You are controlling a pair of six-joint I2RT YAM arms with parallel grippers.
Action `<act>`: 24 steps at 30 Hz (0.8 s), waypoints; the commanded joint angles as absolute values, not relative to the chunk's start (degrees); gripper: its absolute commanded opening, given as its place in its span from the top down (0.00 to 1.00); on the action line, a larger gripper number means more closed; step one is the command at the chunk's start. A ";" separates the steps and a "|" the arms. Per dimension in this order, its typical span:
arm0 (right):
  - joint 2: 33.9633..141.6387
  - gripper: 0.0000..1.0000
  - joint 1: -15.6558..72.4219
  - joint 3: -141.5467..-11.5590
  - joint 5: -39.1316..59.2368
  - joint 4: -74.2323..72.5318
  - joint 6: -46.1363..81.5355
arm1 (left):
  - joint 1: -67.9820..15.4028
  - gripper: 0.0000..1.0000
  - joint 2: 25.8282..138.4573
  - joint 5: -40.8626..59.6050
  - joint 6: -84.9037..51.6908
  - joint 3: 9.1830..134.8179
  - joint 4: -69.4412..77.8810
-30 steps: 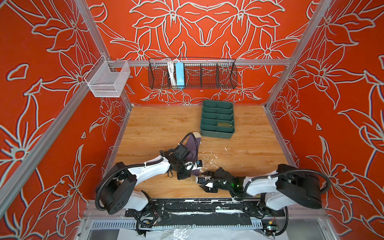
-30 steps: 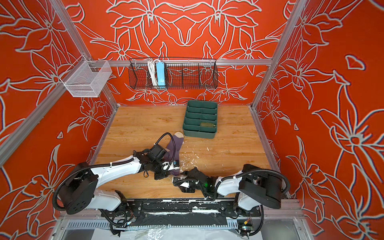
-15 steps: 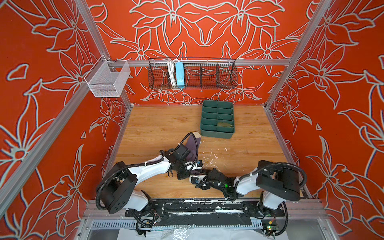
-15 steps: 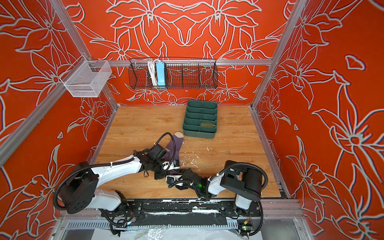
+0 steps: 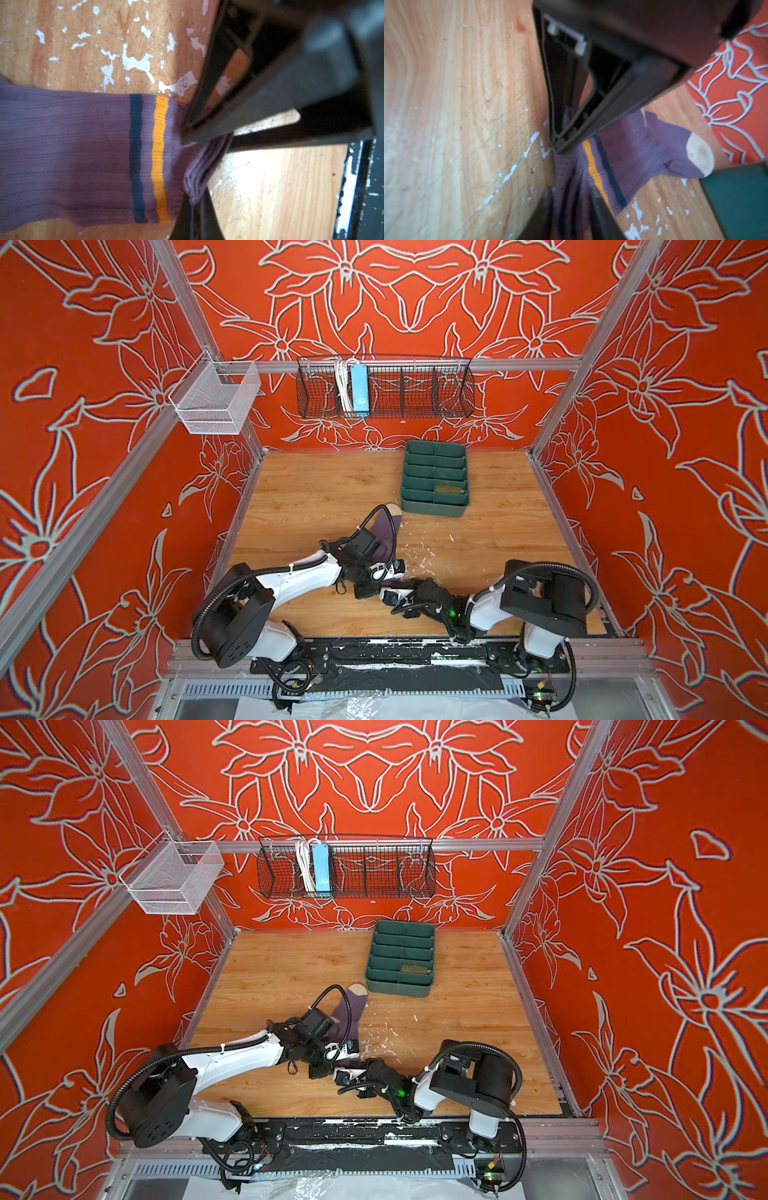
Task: Roll the socks
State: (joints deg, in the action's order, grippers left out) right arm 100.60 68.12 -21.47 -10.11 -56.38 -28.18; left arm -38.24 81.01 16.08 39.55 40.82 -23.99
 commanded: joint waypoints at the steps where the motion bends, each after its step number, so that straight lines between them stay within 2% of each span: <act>1: 102.20 0.78 68.43 -20.13 -9.79 -56.29 -27.75 | -37.96 1.00 80.47 15.01 39.38 41.20 -24.35; 7: 101.73 0.90 68.47 -20.43 -7.92 -55.12 -27.58 | -37.94 1.00 79.91 13.78 38.13 41.59 -23.76; 10: 100.03 0.91 68.38 -21.25 -7.83 -51.69 -27.95 | -37.95 0.78 77.65 11.66 36.12 41.32 -22.23; 15: 94.89 0.93 68.42 -24.00 -5.89 -40.78 -27.42 | -37.93 0.30 70.02 3.00 30.26 40.38 -17.67; 17: 92.52 0.95 68.34 -25.31 -4.55 -35.77 -26.66 | -37.88 0.24 66.13 -2.16 27.63 40.22 -16.93; 24: 87.76 0.97 67.69 -30.70 3.04 -18.04 -25.50 | -37.71 0.18 45.48 -17.58 22.68 39.37 -14.94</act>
State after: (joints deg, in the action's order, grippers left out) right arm 88.82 68.03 -28.38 -1.98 -29.17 -26.74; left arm -38.06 52.25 -9.06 25.98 39.92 -16.93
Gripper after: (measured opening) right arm 0.081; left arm 0.814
